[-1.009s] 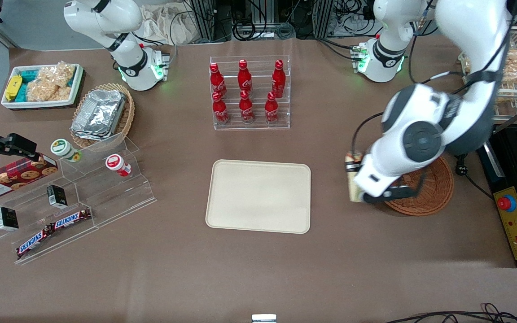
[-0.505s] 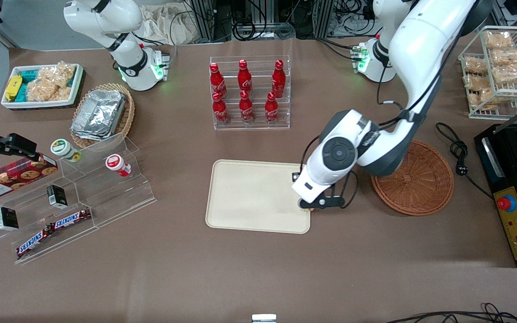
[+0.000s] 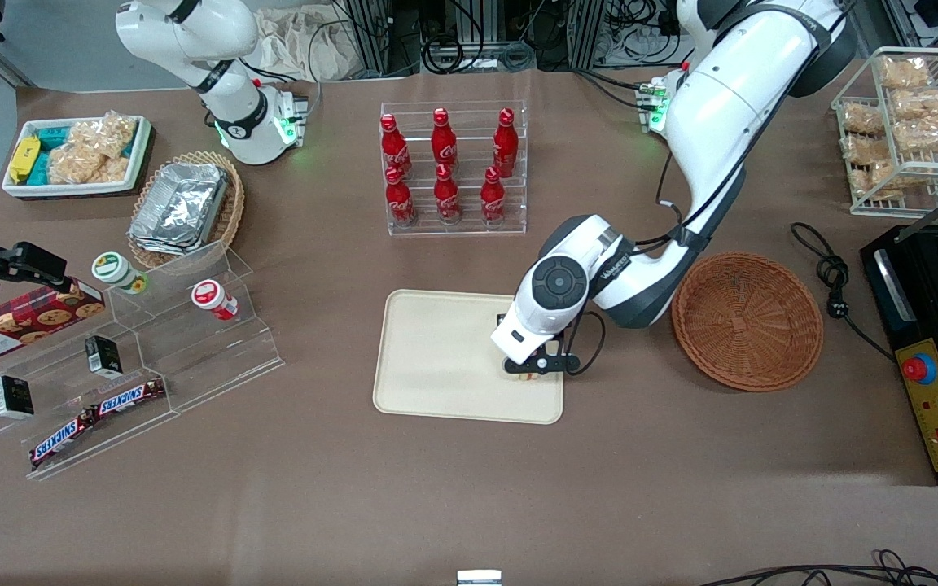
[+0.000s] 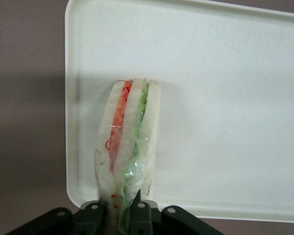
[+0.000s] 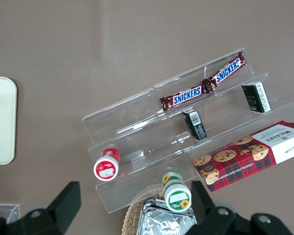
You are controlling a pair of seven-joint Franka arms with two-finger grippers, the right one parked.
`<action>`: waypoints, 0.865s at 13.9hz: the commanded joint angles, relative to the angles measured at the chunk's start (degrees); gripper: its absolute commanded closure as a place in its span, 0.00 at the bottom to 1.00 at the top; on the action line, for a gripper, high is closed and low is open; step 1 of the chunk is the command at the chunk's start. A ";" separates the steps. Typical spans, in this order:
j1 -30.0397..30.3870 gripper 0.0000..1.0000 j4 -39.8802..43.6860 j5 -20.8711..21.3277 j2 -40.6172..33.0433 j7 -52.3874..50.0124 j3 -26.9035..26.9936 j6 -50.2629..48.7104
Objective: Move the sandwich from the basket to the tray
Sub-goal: 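Carry the sandwich with the left gripper over to the beige tray, then lower the sandwich onto the tray and open the left gripper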
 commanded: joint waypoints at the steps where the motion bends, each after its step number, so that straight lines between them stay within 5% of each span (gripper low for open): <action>1: -0.80 0.27 2.06 1.58 0.94 -1.19 0.39 -0.48; 2: -0.71 0.22 1.97 1.58 0.94 -1.19 0.39 -0.48; 3: -0.71 0.02 1.88 1.58 0.94 -1.19 0.39 -0.48; 8: 0.95 0.02 1.62 1.58 -1.24 -1.19 0.39 -1.71; 12: 5.17 0.02 -2.42 1.41 -12.56 -1.10 0.30 -8.27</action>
